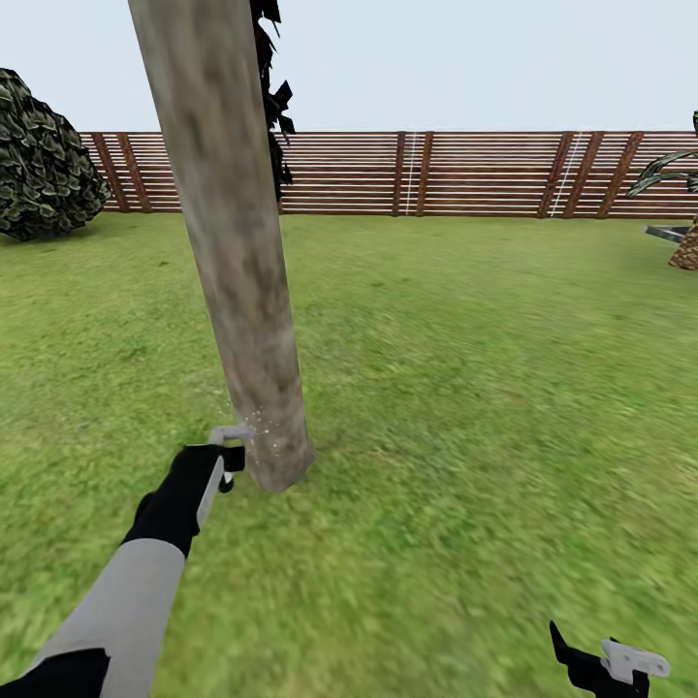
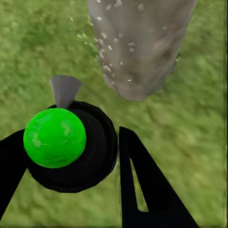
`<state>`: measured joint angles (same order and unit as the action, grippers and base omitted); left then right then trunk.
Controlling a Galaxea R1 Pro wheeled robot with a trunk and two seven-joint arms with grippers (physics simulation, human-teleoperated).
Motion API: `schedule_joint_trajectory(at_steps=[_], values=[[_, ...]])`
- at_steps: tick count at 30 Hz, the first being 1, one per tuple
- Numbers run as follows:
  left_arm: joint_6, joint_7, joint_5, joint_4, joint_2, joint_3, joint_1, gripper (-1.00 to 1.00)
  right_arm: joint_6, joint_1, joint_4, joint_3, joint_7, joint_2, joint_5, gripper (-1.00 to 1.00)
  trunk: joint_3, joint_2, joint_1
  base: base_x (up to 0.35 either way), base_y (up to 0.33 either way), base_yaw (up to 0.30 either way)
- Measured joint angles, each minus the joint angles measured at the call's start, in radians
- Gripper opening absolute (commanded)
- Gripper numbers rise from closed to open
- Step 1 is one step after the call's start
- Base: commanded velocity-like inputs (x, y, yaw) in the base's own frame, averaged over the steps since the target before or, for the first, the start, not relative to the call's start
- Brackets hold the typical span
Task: In the garden, pick up the pesticide atomizer on the floor and spray pesticide onto both trees until each tree trunk is fully covered.
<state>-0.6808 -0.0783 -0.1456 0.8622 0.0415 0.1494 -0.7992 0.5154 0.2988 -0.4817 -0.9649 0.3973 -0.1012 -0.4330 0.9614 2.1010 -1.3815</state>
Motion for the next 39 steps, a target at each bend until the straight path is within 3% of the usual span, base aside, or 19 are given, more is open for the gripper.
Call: schedule_joint_trajectory(at_steps=[3,6,8,13,14,15,16,18,23,24,32,38,39], values=[[-0.014,0.0,0.003,0.013,0.028,-0.01,-0.006,-1.0,0.0,0.0,0.0,0.0,0.0,0.0,0.0,1.0,0.0,0.0,0.0,0.0,0.0,0.0],[-0.033,0.0,0.002,0.035,0.055,-0.057,-0.012,-1.0,0.0,0.0,0.0,0.0,0.0,0.0,0.0,1.0,0.0,0.0,0.0,0.0,0.0,0.0],[-0.065,0.0,-0.001,0.063,0.063,-0.066,-0.013,-1.0,0.0,-0.001,0.0,0.0,0.0,0.0,0.0,1.0,0.0,0.0,0.0,0.0,0.0,0.0],[-0.114,0.009,-0.004,0.121,0.048,-0.064,-0.012,-1.0,0.0,-0.001,0.0,0.0,0.0,0.0,0.0,1.0,0.0,0.0,0.0,0.0,0.0,0.0],[-0.192,0.064,0.005,0.165,-0.002,-0.06,-0.014,-1.0,0.0,0.0,0.0,0.0,0.0,0.0,0.0,1.0,0.0,0.0,0.0,0.0,0.0,0.0],[-0.222,0.103,-0.027,0.197,-0.038,-0.059,-0.015,-1.0,0.0,-0.001,0.0,0.0,0.0,0.0,-0.001,1.0,0.0,0.0,0.0,0.0,0.0,0.0],[-0.237,0.12,-0.007,0.208,-0.052,-0.059,-0.016,-1.0,0.0,-0.001,0.0,0.0,0.0,0.0,-0.001,1.0,0.0,0.0,0.0,0.0,0.0,0.0],[-0.256,0.129,-0.004,0.215,-0.059,-0.059,-0.021,-1.0,0.0,-0.001,0.0,0.0,0.0,0.0,-0.001,1.0,0.0,0.0,0.0,0.0,0.0,0.0],[-0.298,0.135,0.002,0.223,-0.027,-0.069,-0.044,-1.0,0.0,-0.001,0.0,0.0,0.0,0.0,-0.001,1.0,0.0,0.0,0.0,0.0,0.0,0.0],[-0.315,0.135,0.005,0.224,-0.007,-0.071,-0.054,-1.0,0.0,-0.001,0.0,0.0,0.0,0.0,-0.001,1.0,0.0,0.0,0.0,0.0,0.0,0.0],[-0.331,0.135,-0.001,0.224,0.039,-0.078,-0.13,-1.0,0.0,-0.001,0.0,0.0,0.0,0.0,-0.001,1.0,0.0,0.0,0.0,0.0,0.0,0.0],[-0.34,0.135,-0.007,0.21,0.014,-0.07,-0.185,-1.0,0.0,0.0,0.0,0.0,0.0,0.0,-0.001,1.0,0.0,0.0,0.0,0.0,0.0,0.0],[-0.341,0.136,-0.012,0.209,-0.003,-0.07,-0.187,-1.0,0.0,0.0,0.0,0.0,0.0,0.0,-0.001,1.0,0.0,0.0,0.0,0.0,0.0,0.0]])
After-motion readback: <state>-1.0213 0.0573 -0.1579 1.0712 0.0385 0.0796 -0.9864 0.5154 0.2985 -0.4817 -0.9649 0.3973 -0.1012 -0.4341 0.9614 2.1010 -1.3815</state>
